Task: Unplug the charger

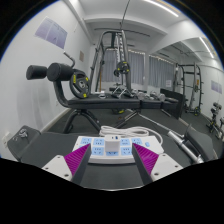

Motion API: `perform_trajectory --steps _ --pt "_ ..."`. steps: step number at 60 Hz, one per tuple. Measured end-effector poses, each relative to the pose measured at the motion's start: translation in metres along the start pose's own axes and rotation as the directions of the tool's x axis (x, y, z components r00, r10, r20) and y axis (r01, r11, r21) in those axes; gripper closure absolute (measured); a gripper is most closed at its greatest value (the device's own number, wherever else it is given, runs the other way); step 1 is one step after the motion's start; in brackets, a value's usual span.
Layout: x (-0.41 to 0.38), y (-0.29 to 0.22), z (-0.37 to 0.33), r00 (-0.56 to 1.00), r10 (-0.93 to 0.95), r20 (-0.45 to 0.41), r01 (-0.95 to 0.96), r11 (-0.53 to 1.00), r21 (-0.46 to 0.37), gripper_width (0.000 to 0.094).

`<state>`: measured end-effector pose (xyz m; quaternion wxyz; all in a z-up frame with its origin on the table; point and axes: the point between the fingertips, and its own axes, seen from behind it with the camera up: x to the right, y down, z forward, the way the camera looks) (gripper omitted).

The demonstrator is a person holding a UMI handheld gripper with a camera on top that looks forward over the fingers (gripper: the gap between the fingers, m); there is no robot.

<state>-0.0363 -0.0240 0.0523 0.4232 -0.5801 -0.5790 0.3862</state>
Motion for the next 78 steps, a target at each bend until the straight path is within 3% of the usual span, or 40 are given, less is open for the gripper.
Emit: perform_trajectory --steps 28,29,33,35,40,45,51,57,67,78 --pt "0.000 -0.001 0.082 1.000 -0.025 -0.019 0.025 0.999 -0.022 0.0107" --pt "-0.001 0.001 0.084 0.999 -0.027 -0.016 0.027 0.999 -0.028 0.0127" --pt "0.007 -0.001 0.084 0.999 -0.029 -0.020 0.029 0.999 -0.039 0.0656" --pt "0.004 -0.015 0.079 1.000 -0.010 -0.006 0.010 1.000 -0.009 0.0676" --pt "0.013 -0.100 0.044 0.999 0.039 0.014 -0.041 0.978 0.205 0.0678" --pt "0.037 -0.160 0.007 0.991 0.116 0.072 -0.131 0.956 0.264 0.0681" --pt "0.078 -0.189 -0.017 0.990 0.127 0.061 -0.138 0.961 0.238 0.0679" --pt "0.136 -0.177 -0.020 0.996 0.089 -0.005 -0.087 0.977 0.192 0.0681" --pt "0.217 -0.106 -0.002 0.993 0.042 -0.110 -0.037 0.998 0.054 0.0677" --pt "0.244 -0.009 0.039 0.991 0.020 -0.134 -0.039 0.989 -0.141 0.0658"
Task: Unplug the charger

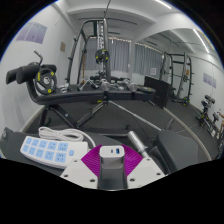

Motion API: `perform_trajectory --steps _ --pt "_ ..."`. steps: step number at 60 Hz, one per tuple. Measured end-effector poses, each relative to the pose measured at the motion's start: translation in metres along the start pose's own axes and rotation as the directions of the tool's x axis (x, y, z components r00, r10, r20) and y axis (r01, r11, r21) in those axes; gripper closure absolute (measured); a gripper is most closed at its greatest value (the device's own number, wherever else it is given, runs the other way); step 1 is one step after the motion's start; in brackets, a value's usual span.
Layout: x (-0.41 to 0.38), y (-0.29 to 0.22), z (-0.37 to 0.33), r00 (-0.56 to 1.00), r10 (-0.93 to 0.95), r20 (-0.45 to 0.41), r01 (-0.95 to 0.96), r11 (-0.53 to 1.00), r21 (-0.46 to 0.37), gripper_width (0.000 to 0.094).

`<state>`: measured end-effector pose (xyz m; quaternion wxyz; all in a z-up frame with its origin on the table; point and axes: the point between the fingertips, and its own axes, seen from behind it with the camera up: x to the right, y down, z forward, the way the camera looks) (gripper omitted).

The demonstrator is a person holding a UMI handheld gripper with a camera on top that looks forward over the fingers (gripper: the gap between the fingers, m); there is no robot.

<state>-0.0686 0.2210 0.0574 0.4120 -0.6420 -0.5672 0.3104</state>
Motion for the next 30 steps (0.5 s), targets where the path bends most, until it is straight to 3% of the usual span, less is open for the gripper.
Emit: perform_trajectory --steps 16,26,30 --pt "0.000 0.063 0.047 0.999 -0.030 0.021 0.033 0.984 -0.172 0.0572" --pt "0.006 0.060 0.053 1.000 -0.024 0.009 0.025 0.986 -0.168 0.0078" --pt "0.005 0.059 0.052 1.000 -0.013 0.027 0.018 0.986 -0.166 0.0089"
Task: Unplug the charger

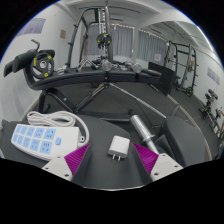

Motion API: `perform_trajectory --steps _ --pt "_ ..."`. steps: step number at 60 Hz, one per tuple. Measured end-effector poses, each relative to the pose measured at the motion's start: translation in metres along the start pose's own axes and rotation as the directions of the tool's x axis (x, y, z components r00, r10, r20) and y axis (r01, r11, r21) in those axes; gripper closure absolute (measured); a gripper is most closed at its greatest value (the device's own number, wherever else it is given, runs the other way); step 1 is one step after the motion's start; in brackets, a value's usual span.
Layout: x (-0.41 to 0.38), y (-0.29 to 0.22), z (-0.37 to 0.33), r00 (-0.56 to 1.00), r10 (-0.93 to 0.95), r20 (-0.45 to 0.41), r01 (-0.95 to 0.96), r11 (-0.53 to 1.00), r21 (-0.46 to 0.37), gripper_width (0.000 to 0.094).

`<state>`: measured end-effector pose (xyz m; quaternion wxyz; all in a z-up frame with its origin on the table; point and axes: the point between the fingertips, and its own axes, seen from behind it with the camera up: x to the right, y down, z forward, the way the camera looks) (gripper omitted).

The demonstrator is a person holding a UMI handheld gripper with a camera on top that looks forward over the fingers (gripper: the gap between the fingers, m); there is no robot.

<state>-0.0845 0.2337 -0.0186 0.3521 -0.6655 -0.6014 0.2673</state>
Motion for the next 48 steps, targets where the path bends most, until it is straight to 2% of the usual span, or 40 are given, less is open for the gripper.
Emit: perform_trajectory --steps 12,24,31,48 --pt "0.006 -0.007 -0.042 1.000 0.022 0.006 -0.023 0.999 0.041 0.0080" --pt "-0.009 -0.019 -0.175 1.000 -0.001 0.010 0.000 0.992 0.128 0.0077" --pt "-0.033 -0.001 -0.267 0.997 0.034 0.064 -0.043 0.989 0.143 0.0079" --pt "-0.060 0.075 -0.407 0.997 0.002 0.074 -0.011 0.993 0.117 0.0080"
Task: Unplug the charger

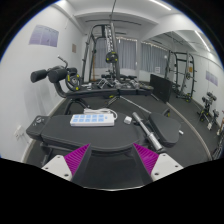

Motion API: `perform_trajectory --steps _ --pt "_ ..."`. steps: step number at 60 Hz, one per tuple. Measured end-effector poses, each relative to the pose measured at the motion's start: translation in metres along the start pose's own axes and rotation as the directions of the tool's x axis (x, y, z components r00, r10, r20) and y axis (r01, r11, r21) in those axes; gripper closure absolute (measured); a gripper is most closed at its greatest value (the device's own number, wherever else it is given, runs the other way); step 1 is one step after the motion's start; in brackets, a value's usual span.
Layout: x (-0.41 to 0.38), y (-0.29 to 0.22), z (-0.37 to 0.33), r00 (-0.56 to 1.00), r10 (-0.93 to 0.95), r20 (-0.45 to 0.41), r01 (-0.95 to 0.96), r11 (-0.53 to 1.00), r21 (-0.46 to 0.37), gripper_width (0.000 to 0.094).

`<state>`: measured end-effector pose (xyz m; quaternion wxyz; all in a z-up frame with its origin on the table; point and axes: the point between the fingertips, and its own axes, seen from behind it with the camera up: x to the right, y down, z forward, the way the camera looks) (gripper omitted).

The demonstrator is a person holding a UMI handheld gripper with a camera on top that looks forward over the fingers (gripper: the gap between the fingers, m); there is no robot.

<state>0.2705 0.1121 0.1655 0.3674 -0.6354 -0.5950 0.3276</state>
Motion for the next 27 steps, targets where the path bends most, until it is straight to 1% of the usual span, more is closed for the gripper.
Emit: perform_trajectory --steps 11,15,27 --pt "-0.024 0.009 -0.046 0.999 -0.018 0.031 0.017 1.000 0.013 0.0079" --pt "-0.036 0.008 -0.055 0.998 -0.023 0.060 0.021 0.999 0.028 0.0079" --pt "-0.052 0.006 -0.073 0.996 -0.054 0.076 0.051 0.997 0.053 0.0080"
